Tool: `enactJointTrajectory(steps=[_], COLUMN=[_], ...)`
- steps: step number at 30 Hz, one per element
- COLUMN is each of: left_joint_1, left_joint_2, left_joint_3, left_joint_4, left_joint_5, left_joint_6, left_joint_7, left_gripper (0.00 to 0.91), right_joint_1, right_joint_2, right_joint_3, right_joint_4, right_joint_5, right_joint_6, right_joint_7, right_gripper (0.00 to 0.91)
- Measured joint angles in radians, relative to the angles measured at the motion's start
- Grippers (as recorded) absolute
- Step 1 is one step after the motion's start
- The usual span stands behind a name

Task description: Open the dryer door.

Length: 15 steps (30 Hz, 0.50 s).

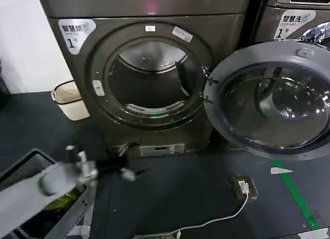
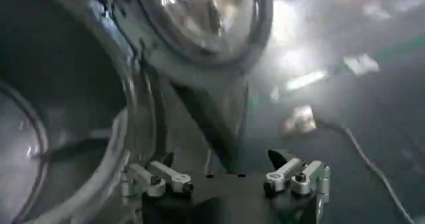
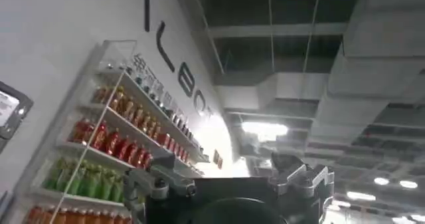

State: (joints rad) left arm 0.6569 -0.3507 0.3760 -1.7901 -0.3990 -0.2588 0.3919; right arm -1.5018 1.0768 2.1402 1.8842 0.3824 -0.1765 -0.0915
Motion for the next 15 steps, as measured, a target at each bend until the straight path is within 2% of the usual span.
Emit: enactJointTrajectory(steps=[3,8,15], left_joint_1=[0.063,0.098,0.115], left_joint_2=[0.083,0.208,0.34], left_joint_3=[-0.054,-0.083,-0.087], left_joint_4=[0.005,0.007,0.061], left_joint_5=[0.055,0.097,0.216], left_joint_6=[0.016,0.051,0.037], left_joint_7=[0.01,0.019,0.07], left_gripper=[0.907,0.907,0.907], right_joint_1=[0.016,0.021,0.02], right_joint_2=[0.002,0.0,0.002], right_joint_3=[-0.021,-0.026,-0.02], right_joint_4=[0.01,0.012,0.013], right_joint_5=[-0.007,-0.011,-0.014], right_joint_6=[-0.001,-0.006,-0.01], right_joint_7=[0.0,0.0,-0.001], right_gripper=[0.907,0.907,0.907])
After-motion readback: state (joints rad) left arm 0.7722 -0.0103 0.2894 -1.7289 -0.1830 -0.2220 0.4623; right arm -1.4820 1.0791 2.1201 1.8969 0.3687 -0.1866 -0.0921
